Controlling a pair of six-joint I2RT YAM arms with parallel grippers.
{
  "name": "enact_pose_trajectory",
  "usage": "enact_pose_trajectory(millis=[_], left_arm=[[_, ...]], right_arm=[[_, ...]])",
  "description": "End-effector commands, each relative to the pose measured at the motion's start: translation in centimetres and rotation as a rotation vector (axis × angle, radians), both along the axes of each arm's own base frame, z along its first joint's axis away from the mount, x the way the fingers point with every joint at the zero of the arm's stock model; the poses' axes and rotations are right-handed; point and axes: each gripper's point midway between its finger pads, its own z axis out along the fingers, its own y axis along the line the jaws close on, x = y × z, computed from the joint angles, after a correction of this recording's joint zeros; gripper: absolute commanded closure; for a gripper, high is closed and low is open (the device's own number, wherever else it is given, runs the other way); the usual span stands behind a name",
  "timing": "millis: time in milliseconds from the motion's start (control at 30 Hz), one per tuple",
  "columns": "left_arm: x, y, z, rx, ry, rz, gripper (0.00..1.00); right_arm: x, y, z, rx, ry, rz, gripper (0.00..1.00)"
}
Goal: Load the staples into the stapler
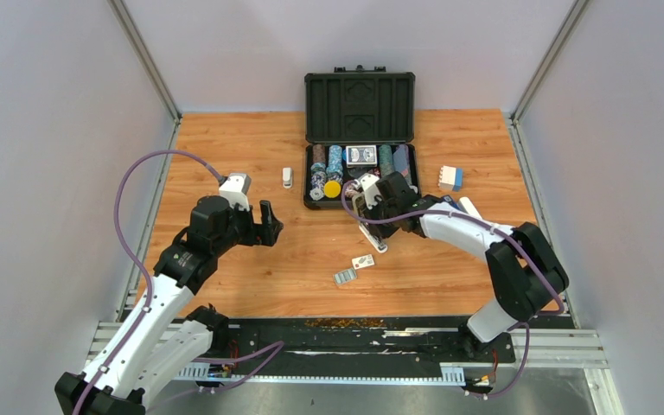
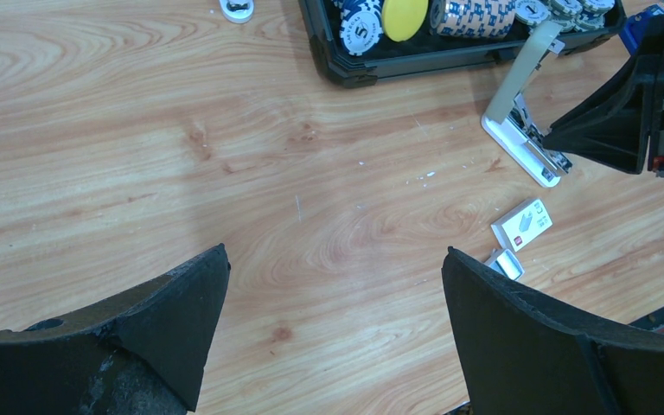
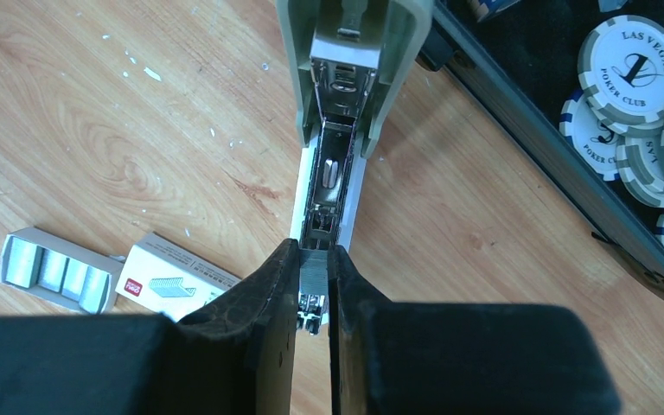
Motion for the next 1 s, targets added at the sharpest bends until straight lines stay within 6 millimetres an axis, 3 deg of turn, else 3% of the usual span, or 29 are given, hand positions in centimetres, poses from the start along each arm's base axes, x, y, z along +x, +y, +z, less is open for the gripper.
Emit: enact_pose_trajectory(millis=[0, 967], left_arm=[[0.3, -0.2, 0.8, -0.007, -0.041, -0.012, 0.0], [0.2, -0.3, 0.8, -0.01, -0.045, -0.018, 0.0]], right_arm=[[0.4, 0.7, 2.9, 0.068, -0.049, -0.003, 0.96], [0.1, 0.3, 0.1, 0.043, 0.022, -0.001, 0.97]])
